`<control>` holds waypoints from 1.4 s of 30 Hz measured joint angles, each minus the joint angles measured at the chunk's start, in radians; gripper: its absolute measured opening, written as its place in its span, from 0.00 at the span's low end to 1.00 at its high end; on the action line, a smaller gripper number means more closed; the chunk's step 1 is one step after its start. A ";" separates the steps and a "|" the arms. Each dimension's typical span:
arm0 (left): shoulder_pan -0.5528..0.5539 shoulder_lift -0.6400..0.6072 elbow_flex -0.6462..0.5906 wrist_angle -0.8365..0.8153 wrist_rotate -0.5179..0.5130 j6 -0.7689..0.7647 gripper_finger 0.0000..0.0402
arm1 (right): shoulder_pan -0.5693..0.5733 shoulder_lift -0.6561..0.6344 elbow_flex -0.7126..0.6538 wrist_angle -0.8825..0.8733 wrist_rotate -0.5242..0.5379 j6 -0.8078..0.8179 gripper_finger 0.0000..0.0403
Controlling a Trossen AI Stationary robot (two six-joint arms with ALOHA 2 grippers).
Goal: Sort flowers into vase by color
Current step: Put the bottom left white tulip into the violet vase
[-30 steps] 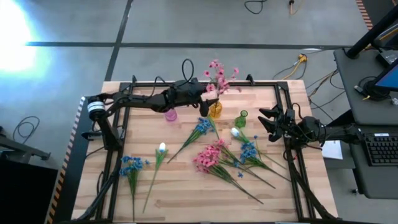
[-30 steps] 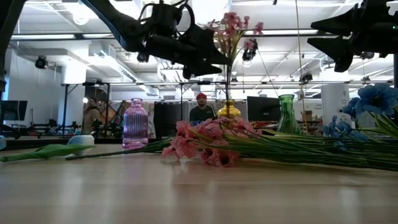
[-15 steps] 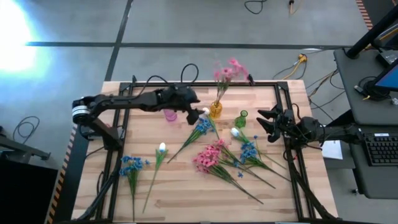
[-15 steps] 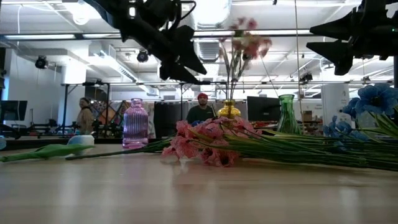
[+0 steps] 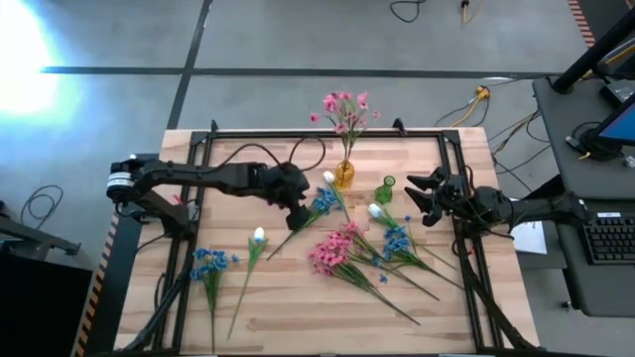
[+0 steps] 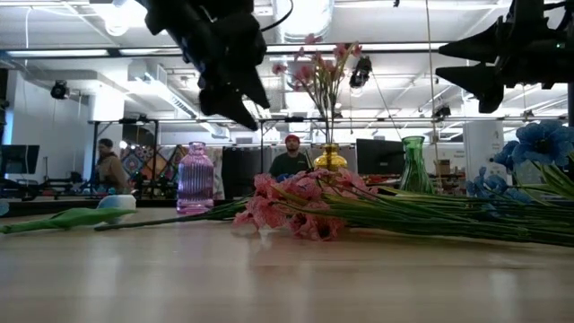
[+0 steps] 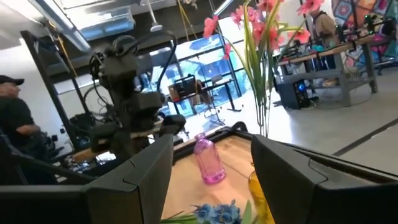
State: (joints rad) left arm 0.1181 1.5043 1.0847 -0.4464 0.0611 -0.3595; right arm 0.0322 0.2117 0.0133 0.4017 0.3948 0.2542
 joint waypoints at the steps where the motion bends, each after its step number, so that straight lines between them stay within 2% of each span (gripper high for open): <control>1: -0.009 0.000 0.000 -0.026 0.000 -0.021 0.72 | 0.000 0.008 0.000 0.002 0.000 0.015 0.52; 7: -0.070 0.000 0.000 -0.159 -0.002 -0.145 0.72 | 0.000 0.062 0.062 -0.081 -0.002 0.049 0.52; 16: -0.178 0.000 0.000 -0.348 -0.050 -0.346 0.72 | 0.000 0.185 0.276 -0.397 -0.016 0.070 0.52; 21: -0.246 0.000 0.000 -0.442 -0.052 -0.477 0.72 | 0.000 0.234 0.367 -0.494 -0.051 0.088 0.52; 30: -0.350 0.000 0.000 -0.498 -0.051 -0.619 0.72 | 0.000 0.301 0.394 -0.501 -0.104 0.104 0.52; 42: -0.440 0.001 0.000 -0.510 -0.051 -0.780 0.72 | 0.000 0.351 0.393 -0.505 -0.266 0.210 0.52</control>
State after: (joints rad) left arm -0.3216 1.5055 1.0847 -0.9560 0.0104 -1.1397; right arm 0.0326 0.5625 0.4061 -0.1032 0.1292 0.4644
